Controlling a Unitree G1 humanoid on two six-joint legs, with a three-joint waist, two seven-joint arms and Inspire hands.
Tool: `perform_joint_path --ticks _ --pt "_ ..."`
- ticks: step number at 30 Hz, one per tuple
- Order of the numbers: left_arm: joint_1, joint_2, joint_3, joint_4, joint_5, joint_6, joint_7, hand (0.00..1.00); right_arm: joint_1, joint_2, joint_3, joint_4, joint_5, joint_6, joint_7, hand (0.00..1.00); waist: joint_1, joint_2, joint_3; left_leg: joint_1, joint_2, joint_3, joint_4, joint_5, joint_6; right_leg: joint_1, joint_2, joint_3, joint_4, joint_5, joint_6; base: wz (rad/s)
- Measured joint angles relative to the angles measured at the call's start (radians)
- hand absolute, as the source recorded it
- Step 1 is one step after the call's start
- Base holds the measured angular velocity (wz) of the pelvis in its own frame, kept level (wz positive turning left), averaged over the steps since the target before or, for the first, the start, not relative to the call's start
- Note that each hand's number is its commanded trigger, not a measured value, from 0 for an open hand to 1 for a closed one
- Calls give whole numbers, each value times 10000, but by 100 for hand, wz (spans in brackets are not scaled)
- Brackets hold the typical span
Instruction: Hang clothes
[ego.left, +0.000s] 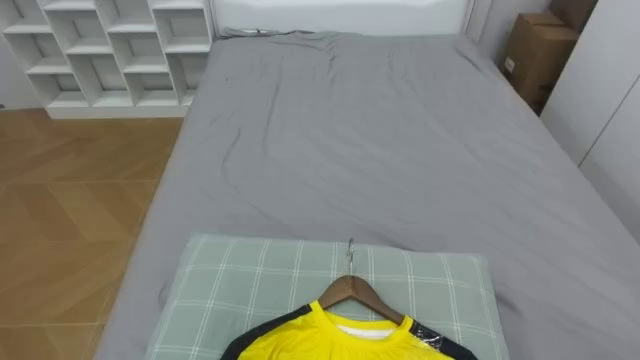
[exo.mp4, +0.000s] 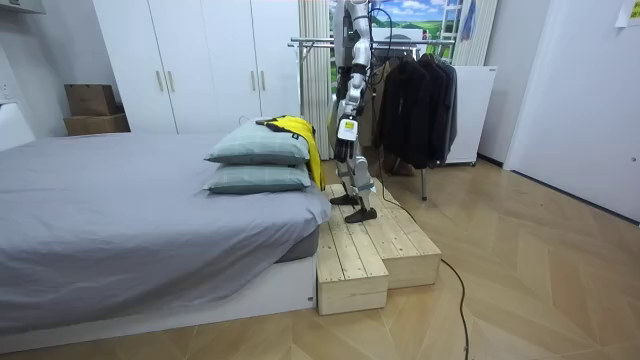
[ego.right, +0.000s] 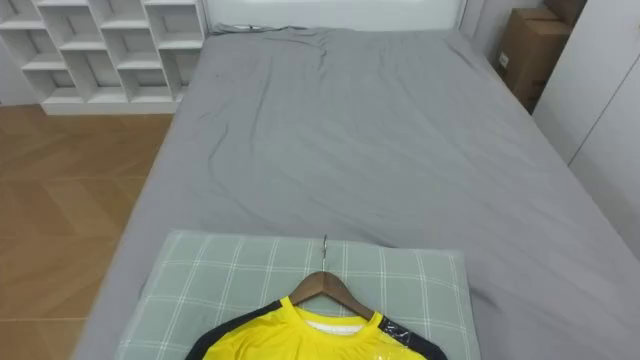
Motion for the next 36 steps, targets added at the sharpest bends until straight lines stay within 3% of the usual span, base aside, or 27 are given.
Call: perform_joint_path --ticks 23,32,36 --pt "-8 -102 60 -84 762 75 475 0 66 10 -114 -40 3 1 8 0 -192 -28 -12 185 -3 61 -3 0 0 133 0 68 1 -11 13 0" --pt "47 -235 547 -70 597 33 492 0 63 9 -339 -38 -448 -21 420 0 -241 -68 -51 277 2 109 -5 0 0 190 12 149 13 -11 9 -2" --pt "84 -326 764 -70 380 -42 956 0 52 10 -335 -47 -465 -26 348 0 -152 -116 -81 312 7 151 -5 0 0 135 13 182 170 -48 8 -2"
